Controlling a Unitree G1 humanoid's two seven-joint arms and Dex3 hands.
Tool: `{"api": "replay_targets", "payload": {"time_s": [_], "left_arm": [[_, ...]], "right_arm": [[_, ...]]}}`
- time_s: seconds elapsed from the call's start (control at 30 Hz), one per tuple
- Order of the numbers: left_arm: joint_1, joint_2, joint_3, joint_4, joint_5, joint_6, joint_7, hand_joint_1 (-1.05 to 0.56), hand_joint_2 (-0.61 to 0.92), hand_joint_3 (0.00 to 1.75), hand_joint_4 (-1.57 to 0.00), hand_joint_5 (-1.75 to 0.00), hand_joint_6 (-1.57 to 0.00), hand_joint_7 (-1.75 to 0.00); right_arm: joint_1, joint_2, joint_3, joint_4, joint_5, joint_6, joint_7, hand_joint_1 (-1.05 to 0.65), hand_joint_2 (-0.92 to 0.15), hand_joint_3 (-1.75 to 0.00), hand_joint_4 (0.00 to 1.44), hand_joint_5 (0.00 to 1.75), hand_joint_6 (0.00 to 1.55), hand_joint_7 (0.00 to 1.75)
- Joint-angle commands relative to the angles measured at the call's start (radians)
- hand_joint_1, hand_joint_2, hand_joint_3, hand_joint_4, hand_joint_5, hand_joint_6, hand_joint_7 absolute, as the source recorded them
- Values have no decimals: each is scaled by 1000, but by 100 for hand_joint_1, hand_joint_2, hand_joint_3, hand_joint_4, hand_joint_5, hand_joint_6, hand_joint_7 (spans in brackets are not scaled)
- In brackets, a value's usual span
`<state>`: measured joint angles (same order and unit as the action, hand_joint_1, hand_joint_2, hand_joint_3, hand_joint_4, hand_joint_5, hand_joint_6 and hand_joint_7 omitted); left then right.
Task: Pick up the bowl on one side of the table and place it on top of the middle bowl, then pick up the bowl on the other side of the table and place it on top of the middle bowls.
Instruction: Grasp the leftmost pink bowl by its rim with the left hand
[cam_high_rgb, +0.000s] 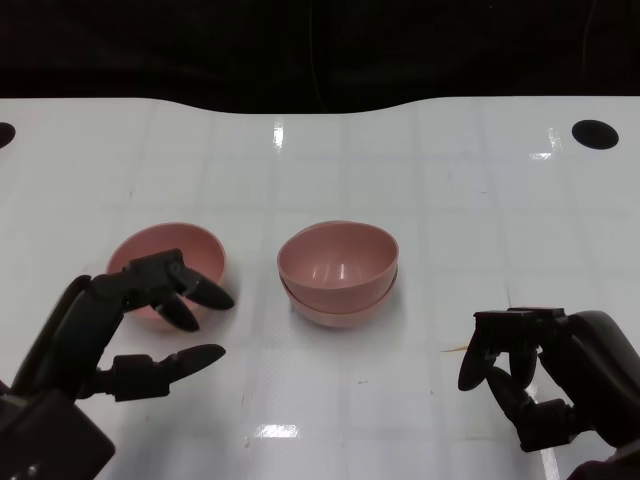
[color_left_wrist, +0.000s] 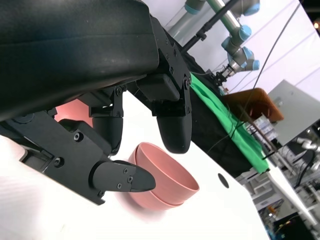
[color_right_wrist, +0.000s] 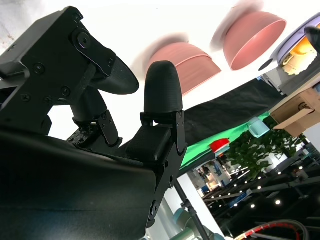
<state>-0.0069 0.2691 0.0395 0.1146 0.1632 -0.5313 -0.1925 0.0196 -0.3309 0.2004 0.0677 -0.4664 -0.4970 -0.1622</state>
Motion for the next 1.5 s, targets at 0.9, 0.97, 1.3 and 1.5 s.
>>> {"api": "replay_targets", "payload": {"time_s": [0.9,0.97,1.3,1.5], "left_arm": [[-196,237,-217,-143,652,534,-58,-57,92,2,-38,-27,-45,0],[-220,242,-241,-106,671,540,-61,-57,92,2,-40,-26,-44,0],[-334,240,-368,93,742,565,-58,-59,91,0,-53,-12,-45,0],[-396,236,-433,217,765,556,-21,-60,92,3,-56,-10,-48,-1]], "right_arm": [[11,24,-17,7,-69,42,-20,-10,-17,-156,93,175,82,150],[12,26,-17,8,-68,40,-22,-10,-17,-156,93,175,82,150],[21,32,-10,-19,-79,68,-8,-10,-17,-156,94,175,82,150],[20,40,-9,-22,-78,70,-6,-10,-17,-154,93,175,82,147]]}}
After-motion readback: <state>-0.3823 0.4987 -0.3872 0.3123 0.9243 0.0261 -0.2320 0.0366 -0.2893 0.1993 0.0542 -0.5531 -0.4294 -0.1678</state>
